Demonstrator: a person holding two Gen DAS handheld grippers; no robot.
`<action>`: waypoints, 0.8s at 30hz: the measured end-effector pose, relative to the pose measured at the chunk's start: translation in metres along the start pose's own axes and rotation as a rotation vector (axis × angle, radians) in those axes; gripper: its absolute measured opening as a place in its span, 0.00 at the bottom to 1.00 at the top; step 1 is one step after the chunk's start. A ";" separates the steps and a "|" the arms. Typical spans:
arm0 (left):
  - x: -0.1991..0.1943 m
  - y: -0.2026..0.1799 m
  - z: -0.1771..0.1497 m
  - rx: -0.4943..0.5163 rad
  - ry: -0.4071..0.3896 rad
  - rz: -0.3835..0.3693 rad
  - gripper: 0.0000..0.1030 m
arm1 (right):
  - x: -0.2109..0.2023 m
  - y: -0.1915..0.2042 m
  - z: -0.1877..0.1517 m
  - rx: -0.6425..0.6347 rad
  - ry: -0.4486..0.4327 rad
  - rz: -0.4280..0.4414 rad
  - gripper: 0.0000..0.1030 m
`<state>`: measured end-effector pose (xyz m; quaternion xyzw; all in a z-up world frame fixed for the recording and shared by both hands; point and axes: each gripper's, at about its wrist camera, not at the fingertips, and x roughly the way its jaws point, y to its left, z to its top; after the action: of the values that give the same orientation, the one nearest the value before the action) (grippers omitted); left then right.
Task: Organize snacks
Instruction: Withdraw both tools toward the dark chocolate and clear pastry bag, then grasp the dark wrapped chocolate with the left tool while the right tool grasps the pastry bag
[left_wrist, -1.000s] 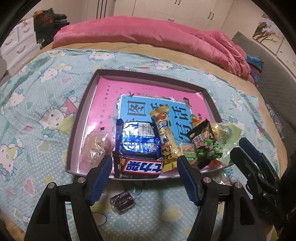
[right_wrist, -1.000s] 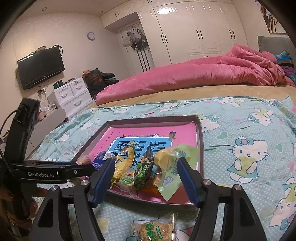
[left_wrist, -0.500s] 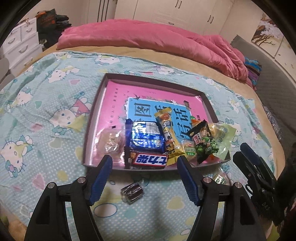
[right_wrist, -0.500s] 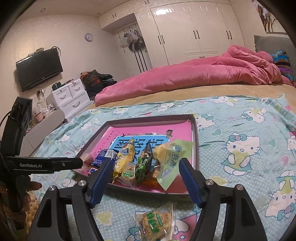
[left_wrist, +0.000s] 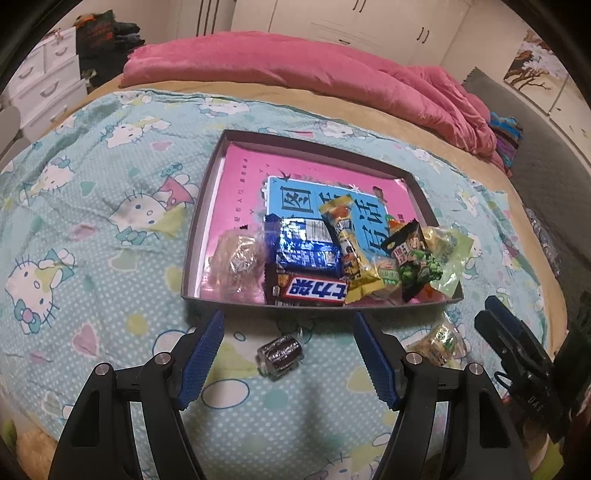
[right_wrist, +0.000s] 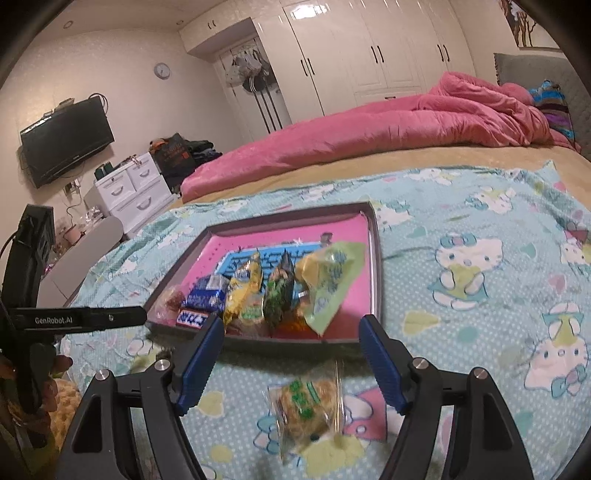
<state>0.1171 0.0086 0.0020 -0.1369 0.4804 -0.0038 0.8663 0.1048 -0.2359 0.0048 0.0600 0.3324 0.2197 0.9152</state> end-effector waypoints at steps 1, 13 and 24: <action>0.000 0.000 -0.001 0.003 0.000 -0.001 0.72 | 0.000 0.000 -0.002 -0.001 0.011 0.002 0.73; 0.008 0.001 -0.012 0.015 0.041 0.004 0.72 | 0.017 0.008 -0.019 -0.054 0.131 -0.038 0.73; 0.025 0.001 -0.023 0.038 0.087 0.022 0.72 | 0.038 0.009 -0.036 -0.123 0.236 -0.088 0.73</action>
<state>0.1115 0.0005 -0.0305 -0.1148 0.5191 -0.0095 0.8469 0.1049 -0.2120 -0.0426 -0.0372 0.4258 0.2048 0.8805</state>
